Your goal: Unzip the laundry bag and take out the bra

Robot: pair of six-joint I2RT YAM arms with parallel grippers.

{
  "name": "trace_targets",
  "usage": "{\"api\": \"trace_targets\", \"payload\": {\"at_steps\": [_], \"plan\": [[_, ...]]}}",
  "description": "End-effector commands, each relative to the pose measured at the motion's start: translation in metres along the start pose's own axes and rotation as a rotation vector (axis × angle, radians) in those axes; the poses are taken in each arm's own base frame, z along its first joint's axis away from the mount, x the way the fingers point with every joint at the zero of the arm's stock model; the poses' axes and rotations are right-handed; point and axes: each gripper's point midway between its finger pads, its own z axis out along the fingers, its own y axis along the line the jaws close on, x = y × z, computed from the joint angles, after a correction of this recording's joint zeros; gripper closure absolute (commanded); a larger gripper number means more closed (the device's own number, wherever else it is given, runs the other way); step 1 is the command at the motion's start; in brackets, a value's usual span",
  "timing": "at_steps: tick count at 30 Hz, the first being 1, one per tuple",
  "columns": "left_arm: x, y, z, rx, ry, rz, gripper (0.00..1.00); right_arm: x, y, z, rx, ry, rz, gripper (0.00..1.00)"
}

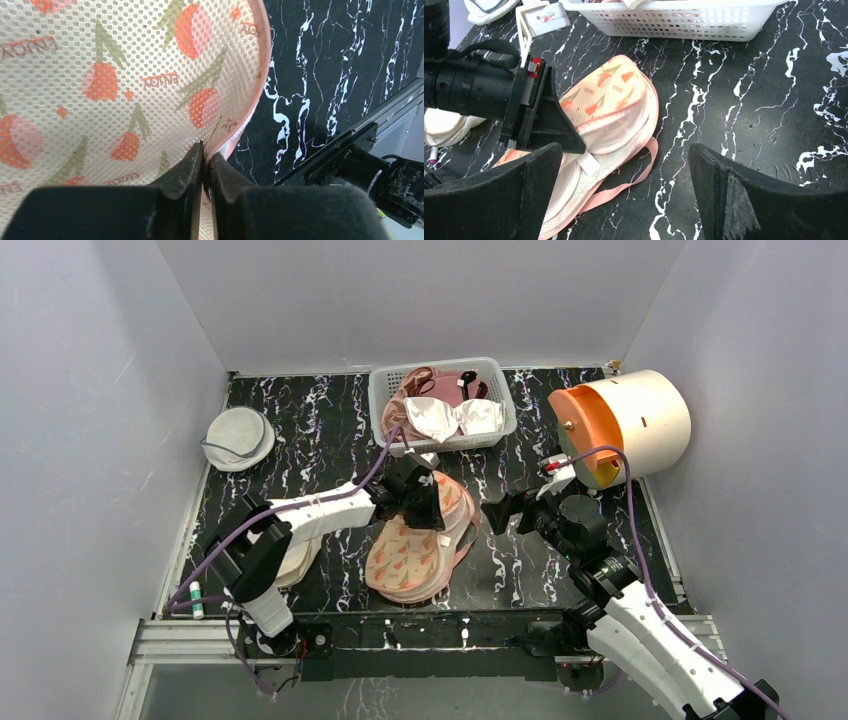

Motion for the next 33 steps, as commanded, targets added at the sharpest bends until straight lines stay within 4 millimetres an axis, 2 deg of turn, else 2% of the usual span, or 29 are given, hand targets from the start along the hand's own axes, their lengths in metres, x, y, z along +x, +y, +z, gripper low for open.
{"api": "trace_targets", "payload": {"at_steps": [1,3,9,11,13,15,18,22,24,27,30,33], "plan": [[-0.017,-0.026,-0.007,0.06,-0.062,0.03,0.84,-0.018,0.0,-0.001,0.01,-0.07,-0.004,0.02],[-0.02,-0.024,-0.013,0.054,-0.088,0.046,0.69,-0.019,-0.001,-0.002,0.016,-0.072,0.003,0.02],[-0.042,-0.027,-0.052,0.035,-0.209,0.157,0.14,-0.035,0.003,-0.007,0.028,-0.074,0.041,0.02],[-0.056,-0.023,-0.072,-0.006,-0.258,0.201,0.04,-0.047,0.006,-0.009,0.036,-0.087,0.048,0.02],[-0.076,-0.017,-0.098,-0.042,-0.334,0.228,0.02,-0.066,0.008,-0.013,0.052,-0.106,0.047,0.02],[-0.103,-0.008,-0.133,-0.064,-0.422,0.226,0.02,-0.089,0.008,-0.018,0.082,-0.133,0.036,0.02],[-0.144,0.007,-0.198,-0.096,-0.576,0.186,0.02,-0.13,0.01,-0.029,0.126,-0.18,0.001,0.02],[-0.175,0.0,-0.295,-0.166,-0.808,0.252,0.02,-0.206,0.021,-0.061,0.162,-0.304,-0.045,0.02],[-0.182,-0.008,-0.34,-0.181,-0.917,0.274,0.01,-0.235,0.025,-0.078,0.173,-0.361,-0.06,0.02],[-0.18,-0.021,-0.4,-0.157,-1.054,0.289,0.02,-0.269,0.031,-0.102,0.183,-0.445,-0.067,0.02],[-0.17,-0.032,-0.437,-0.103,-1.138,0.298,0.02,-0.29,0.036,-0.121,0.18,-0.502,-0.064,0.02],[-0.16,-0.035,-0.456,-0.079,-1.171,0.304,0.02,-0.295,0.039,-0.13,0.172,-0.522,-0.05,0.02]]}}
